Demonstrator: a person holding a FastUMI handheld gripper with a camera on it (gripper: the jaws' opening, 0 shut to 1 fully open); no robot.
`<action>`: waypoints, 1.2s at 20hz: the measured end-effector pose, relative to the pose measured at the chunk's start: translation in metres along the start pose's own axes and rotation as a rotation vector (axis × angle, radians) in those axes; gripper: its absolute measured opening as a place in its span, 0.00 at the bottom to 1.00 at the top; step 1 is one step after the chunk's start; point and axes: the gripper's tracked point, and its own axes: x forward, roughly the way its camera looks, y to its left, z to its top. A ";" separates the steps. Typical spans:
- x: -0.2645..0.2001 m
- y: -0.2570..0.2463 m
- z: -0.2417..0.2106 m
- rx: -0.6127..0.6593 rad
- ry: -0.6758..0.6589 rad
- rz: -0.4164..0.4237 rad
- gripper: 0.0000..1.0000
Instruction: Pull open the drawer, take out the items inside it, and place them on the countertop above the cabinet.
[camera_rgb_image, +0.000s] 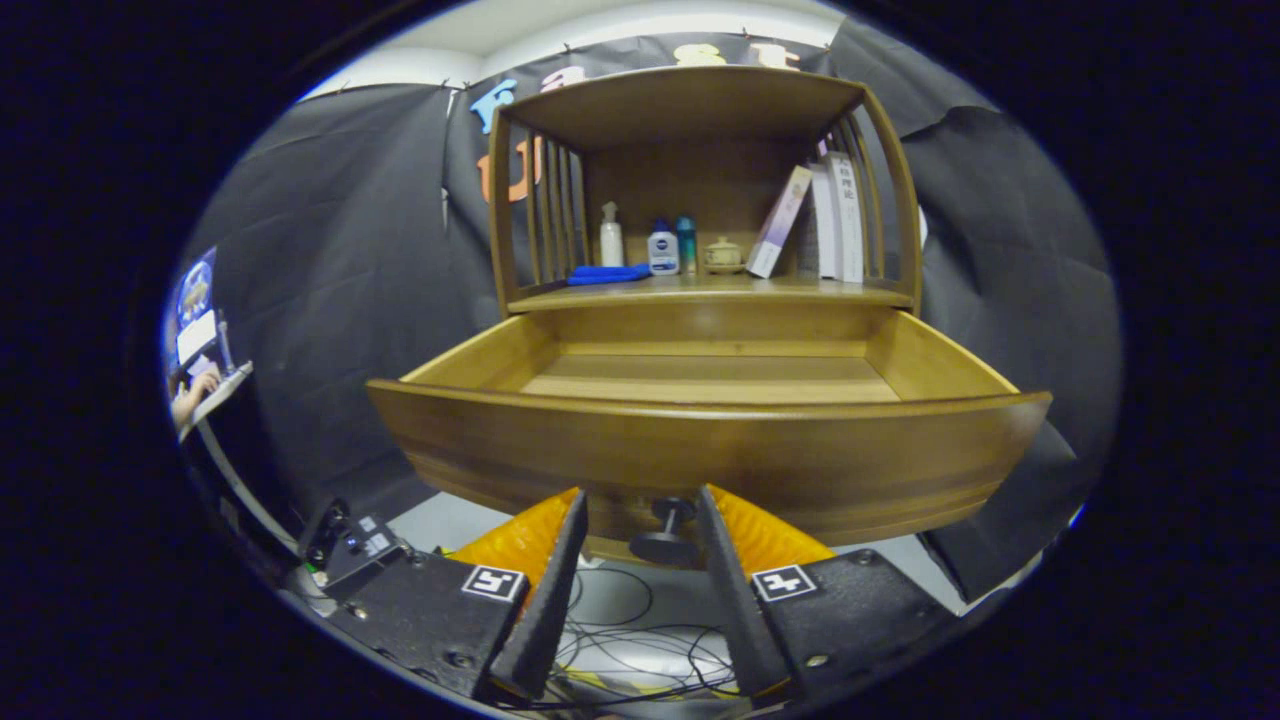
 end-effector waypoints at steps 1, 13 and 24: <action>-0.004 0.000 0.012 -0.013 -0.009 0.000 0.73; 0.057 -0.022 0.091 0.022 0.172 -0.054 0.81; 0.131 -0.035 0.049 0.108 0.569 -0.107 0.80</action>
